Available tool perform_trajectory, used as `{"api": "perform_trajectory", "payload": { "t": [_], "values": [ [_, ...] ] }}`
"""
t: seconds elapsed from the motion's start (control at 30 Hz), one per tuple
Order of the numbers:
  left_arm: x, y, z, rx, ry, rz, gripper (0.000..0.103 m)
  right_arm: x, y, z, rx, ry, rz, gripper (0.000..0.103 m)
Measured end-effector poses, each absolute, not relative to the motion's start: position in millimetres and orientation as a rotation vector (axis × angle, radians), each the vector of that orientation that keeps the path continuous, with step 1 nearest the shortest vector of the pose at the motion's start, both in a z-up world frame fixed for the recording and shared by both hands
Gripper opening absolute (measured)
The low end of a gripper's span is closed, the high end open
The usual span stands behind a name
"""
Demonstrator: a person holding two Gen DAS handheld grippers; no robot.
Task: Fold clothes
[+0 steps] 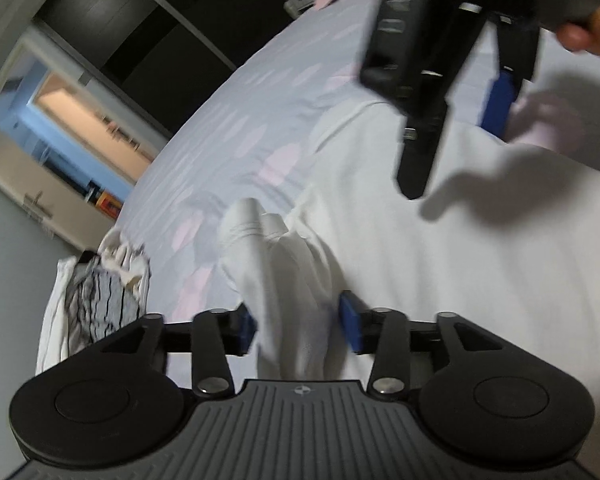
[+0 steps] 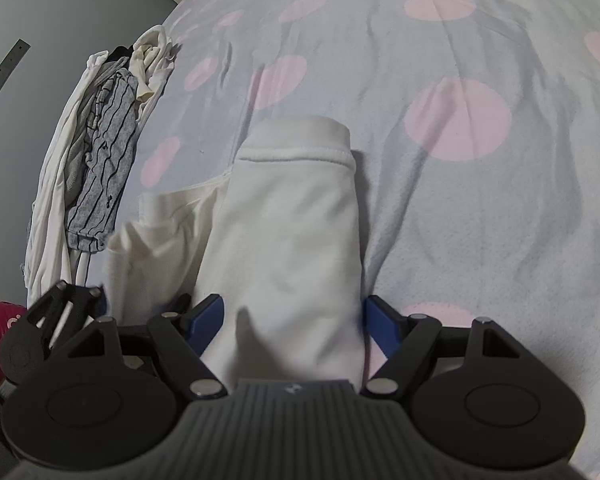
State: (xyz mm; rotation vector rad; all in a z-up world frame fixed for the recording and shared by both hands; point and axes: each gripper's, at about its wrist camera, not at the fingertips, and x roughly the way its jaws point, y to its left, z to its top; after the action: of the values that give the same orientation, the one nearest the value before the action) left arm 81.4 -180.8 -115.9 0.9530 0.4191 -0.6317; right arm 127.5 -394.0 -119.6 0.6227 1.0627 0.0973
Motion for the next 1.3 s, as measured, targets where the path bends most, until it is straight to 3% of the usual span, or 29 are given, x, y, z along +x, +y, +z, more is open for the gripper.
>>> {"api": "perform_trajectory", "payload": {
  "t": [0.2, 0.4, 0.5, 0.6, 0.67, 0.8, 0.9, 1.3],
  "values": [
    [116, -166, -92, 0.699, 0.617, -0.578, 0.063, 127, -394, -120, 0.622, 1.065, 0.1, 0.08],
    [175, -125, -86, 0.24, 0.951, -0.6, 0.063, 129, -395, -121, 0.629, 1.071, 0.107, 0.08],
    [181, -117, -90, 0.147, 0.984, -0.623, 0.063, 130, -393, -122, 0.615, 1.058, 0.112, 0.08],
    [180, -123, -92, 0.173, 0.975, -0.664, 0.058, 132, -389, -124, 0.596, 1.031, 0.103, 0.076],
    [179, -126, -92, 0.174, 0.973, -0.684, 0.05, 134, -385, -125, 0.56, 1.02, 0.085, 0.069],
    [187, -125, -90, 0.144, 0.977, -0.72, 0.017, 135, -380, -122, 0.511, 1.001, 0.056, 0.038],
    [190, -121, -85, 0.112, 0.972, -0.736, 0.013, 135, -380, -118, 0.497, 0.981, 0.058, 0.018],
    [160, -114, -10, 0.075, 0.758, -0.82, 0.012, 97, -377, -53, 0.429, 0.763, 0.088, 0.014]
  ]
}}
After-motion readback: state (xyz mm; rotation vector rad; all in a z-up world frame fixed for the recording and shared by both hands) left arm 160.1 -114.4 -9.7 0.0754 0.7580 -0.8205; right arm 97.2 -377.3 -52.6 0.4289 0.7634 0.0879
